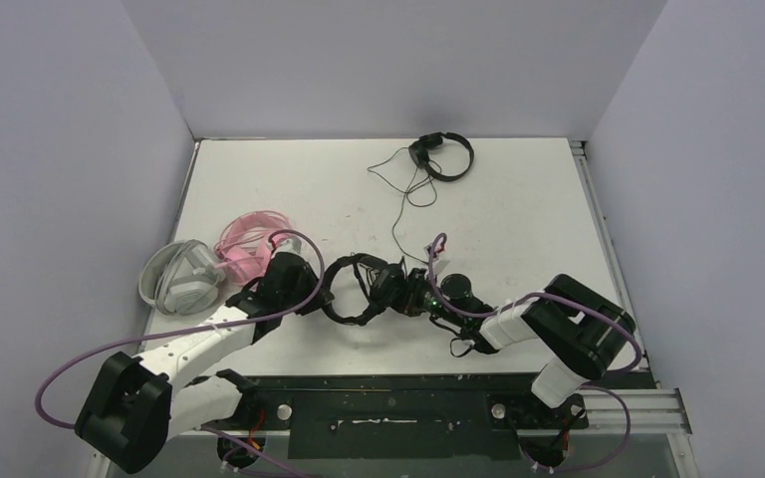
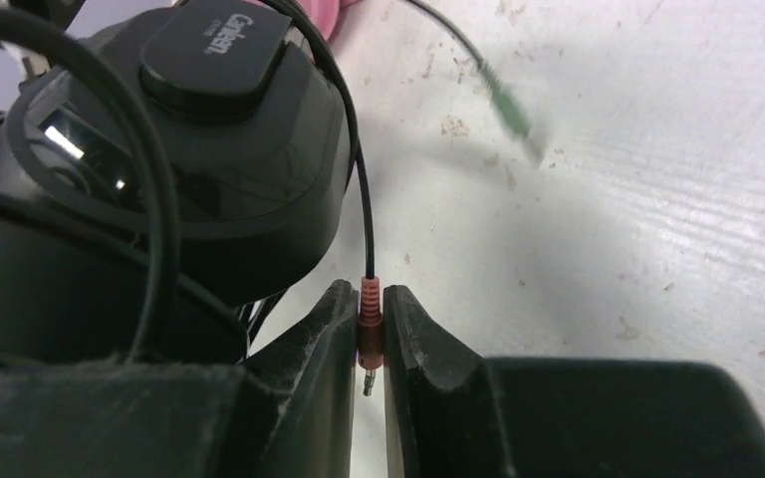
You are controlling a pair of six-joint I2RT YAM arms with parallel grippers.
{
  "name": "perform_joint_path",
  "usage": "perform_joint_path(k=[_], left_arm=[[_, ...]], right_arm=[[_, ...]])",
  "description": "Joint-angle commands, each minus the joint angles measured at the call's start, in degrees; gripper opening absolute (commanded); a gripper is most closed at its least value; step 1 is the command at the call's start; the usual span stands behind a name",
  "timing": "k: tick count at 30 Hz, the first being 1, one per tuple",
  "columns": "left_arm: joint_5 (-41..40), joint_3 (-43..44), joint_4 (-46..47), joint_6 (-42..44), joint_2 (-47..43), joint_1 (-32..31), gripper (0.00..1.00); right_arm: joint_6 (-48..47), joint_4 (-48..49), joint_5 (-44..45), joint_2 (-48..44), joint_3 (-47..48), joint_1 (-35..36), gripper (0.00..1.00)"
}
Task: Wrap the headphones
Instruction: Place the headphones at the center of the board.
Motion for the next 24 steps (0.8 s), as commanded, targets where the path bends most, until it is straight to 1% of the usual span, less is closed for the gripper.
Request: perform_joint_path(k=[1, 4, 5, 6, 7, 11, 14, 18, 21, 24], left_arm=[[-9.9, -0.7, 4.1, -5.3, -0.3, 0.3, 0.0], [-10.3, -2.0, 5.6, -5.5, 0.0, 0.2, 0.0], [-10.7, -2.1, 5.8, -5.6, 0.4, 0.2, 0.0], [-11.3, -2.1, 5.8, -5.6, 0.8, 0.2, 0.0], [-11.9, -2.0, 5.6, -5.6, 1.5, 0.2, 0.0], [-14.9, -0.6, 6.0, -5.4, 5.1, 0.3, 0.0], [-17.7, 0.1, 7.4, -3.4, 8.0, 0.3, 0.0], [-19.7, 0.3, 11.1, -2.0, 11.8, 0.4, 0.0], [-20.3, 1.6, 12.7, -1.3, 14.9, 0.4, 0.0], [-21.3, 3.7, 12.7, -1.2, 17.9, 0.5, 0.0]], right_arm=[[10.2, 7.7, 2.1, 5.4, 0.6, 1.8, 0.0], [14.4, 13.0, 0.6, 9.6, 0.5, 2.3, 0.0], [14.9, 14.1, 0.3, 10.8, 0.7, 2.4, 0.05], [15.1, 14.5, 0.0, 12.0, 1.0, 2.4, 0.12], [15.4, 14.7, -0.1, 13.0, 1.2, 2.4, 0.14], [15.9, 16.4, -0.2, 16.9, 1.8, 1.8, 0.15], [16.6, 18.0, -0.5, 19.1, 1.7, 0.8, 0.19], [17.6, 20.5, -0.2, 20.5, 0.1, -0.3, 0.29], [17.4, 18.8, 0.1, 19.6, -1.1, -1.1, 0.32], [16.7, 17.9, 0.5, 17.4, -2.7, -2.2, 0.33]])
